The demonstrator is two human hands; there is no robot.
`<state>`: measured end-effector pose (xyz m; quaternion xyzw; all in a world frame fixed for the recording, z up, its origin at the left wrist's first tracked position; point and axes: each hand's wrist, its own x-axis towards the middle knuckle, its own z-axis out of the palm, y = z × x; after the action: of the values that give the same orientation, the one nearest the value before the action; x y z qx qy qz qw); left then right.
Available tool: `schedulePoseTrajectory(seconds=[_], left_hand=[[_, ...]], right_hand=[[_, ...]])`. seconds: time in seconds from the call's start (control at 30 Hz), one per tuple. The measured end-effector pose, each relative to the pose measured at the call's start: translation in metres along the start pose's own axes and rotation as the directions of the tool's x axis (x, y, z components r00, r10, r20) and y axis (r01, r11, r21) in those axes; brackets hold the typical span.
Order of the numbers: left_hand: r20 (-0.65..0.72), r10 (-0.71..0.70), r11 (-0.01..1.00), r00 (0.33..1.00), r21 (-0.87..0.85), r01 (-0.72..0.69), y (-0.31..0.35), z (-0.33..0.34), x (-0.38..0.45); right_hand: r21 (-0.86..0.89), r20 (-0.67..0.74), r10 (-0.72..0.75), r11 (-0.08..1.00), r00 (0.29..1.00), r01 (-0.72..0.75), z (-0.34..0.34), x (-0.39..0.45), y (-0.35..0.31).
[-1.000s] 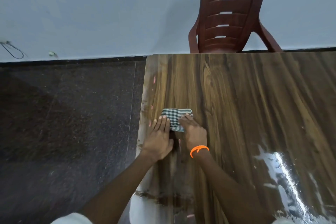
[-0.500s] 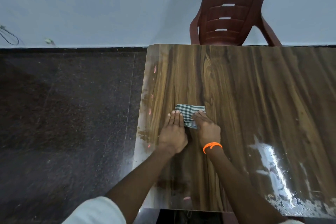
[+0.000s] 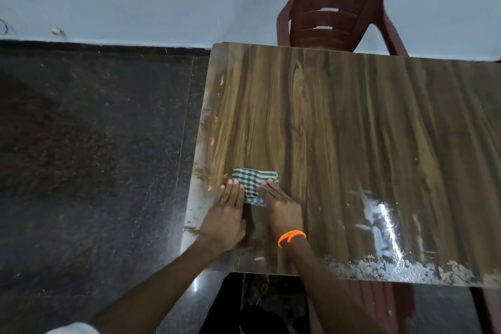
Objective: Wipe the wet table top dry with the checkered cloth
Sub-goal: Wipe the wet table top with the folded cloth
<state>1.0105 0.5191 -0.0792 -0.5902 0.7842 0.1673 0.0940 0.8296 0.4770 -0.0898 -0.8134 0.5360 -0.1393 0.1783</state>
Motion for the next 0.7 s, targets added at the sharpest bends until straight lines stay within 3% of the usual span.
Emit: schedulePoseTrajectory(seconds=[0.2, 0.37, 0.47, 0.7], left_hand=[[0.041, 0.006, 0.998, 0.999, 0.062, -0.008, 0.041, -0.017, 0.032], [0.056, -0.055, 0.986, 0.997, 0.158, 0.045, 0.015, -0.036, 0.05], [0.103, -0.084, 0.986, 0.991, 0.149, 0.068, -0.003, -0.037, 0.03], [0.049, -0.051, 0.998, 0.998, 0.032, 0.049, 0.004, 0.007, -0.056]], right_hand=[[0.013, -0.101, 0.179, 0.984, 0.979, -0.179, -0.026, 0.0, 0.033], [0.03, -0.112, 0.16, 0.987, 0.981, -0.157, -0.02, 0.026, 0.011], [0.032, -0.044, 0.137, 0.99, 0.99, -0.135, -0.006, 0.019, -0.01], [0.051, 0.166, 0.031, 0.998, 0.986, -0.04, 0.004, -0.048, -0.036]])
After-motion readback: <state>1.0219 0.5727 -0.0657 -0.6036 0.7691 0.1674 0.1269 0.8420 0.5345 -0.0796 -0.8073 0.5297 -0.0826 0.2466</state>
